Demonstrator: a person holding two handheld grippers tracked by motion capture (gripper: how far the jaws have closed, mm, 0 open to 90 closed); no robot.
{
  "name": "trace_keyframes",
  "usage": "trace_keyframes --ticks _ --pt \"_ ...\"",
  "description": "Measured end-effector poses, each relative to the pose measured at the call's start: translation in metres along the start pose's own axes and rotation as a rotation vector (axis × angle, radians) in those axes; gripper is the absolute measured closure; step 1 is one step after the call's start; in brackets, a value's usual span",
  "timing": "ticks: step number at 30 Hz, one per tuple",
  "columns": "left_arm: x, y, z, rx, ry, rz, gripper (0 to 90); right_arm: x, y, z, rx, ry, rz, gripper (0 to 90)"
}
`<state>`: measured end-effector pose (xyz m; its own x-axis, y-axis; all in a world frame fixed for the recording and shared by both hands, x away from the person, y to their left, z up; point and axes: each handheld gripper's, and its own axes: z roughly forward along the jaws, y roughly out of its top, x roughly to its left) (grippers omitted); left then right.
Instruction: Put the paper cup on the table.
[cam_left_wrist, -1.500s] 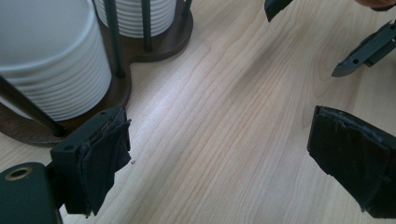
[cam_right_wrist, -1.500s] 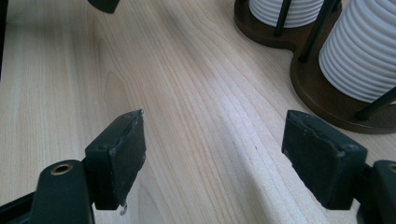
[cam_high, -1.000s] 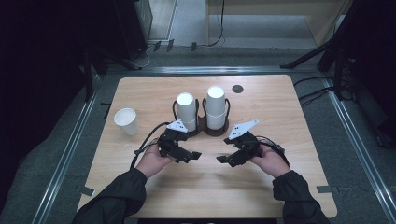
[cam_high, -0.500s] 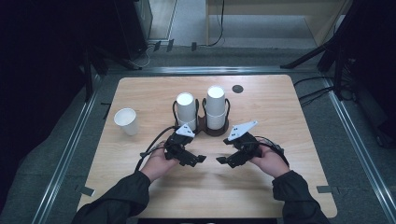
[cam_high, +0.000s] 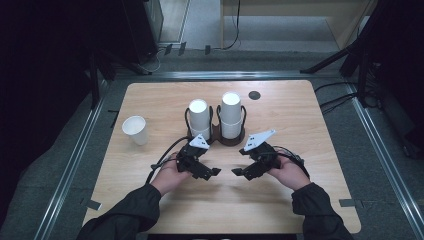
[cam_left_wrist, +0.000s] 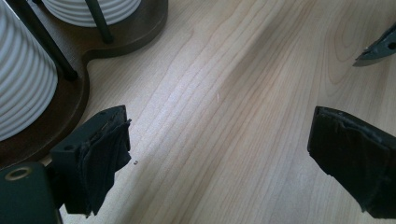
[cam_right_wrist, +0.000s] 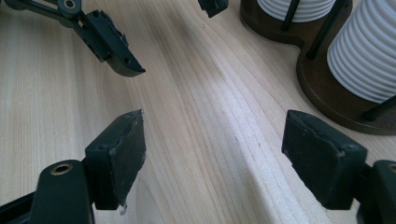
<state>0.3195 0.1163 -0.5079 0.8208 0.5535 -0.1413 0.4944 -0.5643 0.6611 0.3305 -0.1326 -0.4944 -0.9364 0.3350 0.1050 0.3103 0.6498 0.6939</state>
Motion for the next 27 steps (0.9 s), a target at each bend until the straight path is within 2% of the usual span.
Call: trace_keyframes --ticks 6,11,16,21,27 --pt "0.0022 -0.0016 0.0019 0.011 0.009 0.001 6.2 0.0003 -0.0003 0.0008 0.006 0.000 -0.004 22.1" --pt "0.0026 -0.0021 0.0028 0.006 -0.001 0.000 6.2 0.0002 -0.0004 0.0005 0.006 0.000 -0.005 22.1" --pt "0.0038 -0.0034 0.0054 0.027 -0.006 0.004 6.2 0.0005 -0.0005 0.0007 0.009 -0.002 -0.008 22.1" --pt "0.0030 -0.0027 0.0060 0.015 -0.011 -0.001 6.2 0.0005 -0.0014 0.0005 0.012 -0.004 -0.012 22.1" --pt "0.0034 -0.0035 0.0094 0.039 -0.022 0.005 6.2 0.0008 -0.0020 -0.0005 0.011 -0.004 -0.010 22.1"
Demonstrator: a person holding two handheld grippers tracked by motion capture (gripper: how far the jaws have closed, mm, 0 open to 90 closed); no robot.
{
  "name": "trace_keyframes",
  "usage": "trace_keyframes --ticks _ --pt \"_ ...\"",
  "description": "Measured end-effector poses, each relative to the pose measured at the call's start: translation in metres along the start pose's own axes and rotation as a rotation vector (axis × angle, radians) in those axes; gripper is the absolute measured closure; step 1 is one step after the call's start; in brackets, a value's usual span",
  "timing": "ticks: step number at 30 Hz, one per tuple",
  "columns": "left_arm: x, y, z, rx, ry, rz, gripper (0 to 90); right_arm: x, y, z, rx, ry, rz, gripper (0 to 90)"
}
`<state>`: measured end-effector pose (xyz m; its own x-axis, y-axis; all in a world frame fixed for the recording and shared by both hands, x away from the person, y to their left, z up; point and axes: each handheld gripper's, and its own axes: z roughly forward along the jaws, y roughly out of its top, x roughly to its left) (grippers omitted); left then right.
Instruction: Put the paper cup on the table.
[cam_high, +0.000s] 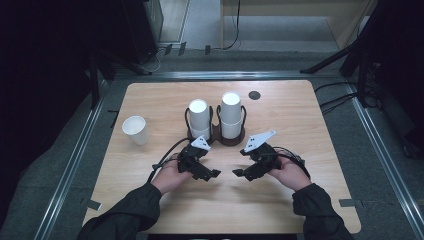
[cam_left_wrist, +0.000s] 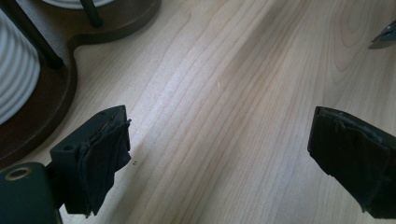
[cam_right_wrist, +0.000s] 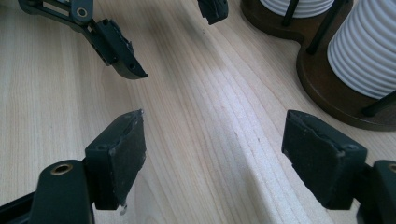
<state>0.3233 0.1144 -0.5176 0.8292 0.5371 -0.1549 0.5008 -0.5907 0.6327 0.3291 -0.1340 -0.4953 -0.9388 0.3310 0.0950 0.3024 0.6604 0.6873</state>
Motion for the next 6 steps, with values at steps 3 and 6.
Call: trace_keyframes --ticks 3,6 --pt "0.0002 0.0003 0.0015 0.006 0.012 0.004 6.1 0.0005 -0.0007 -0.0002 0.003 -0.002 0.001 22.1" --pt "0.0010 -0.0003 0.0062 0.040 0.041 0.017 6.2 0.0008 -0.0024 -0.0002 0.011 -0.001 0.000 22.1"
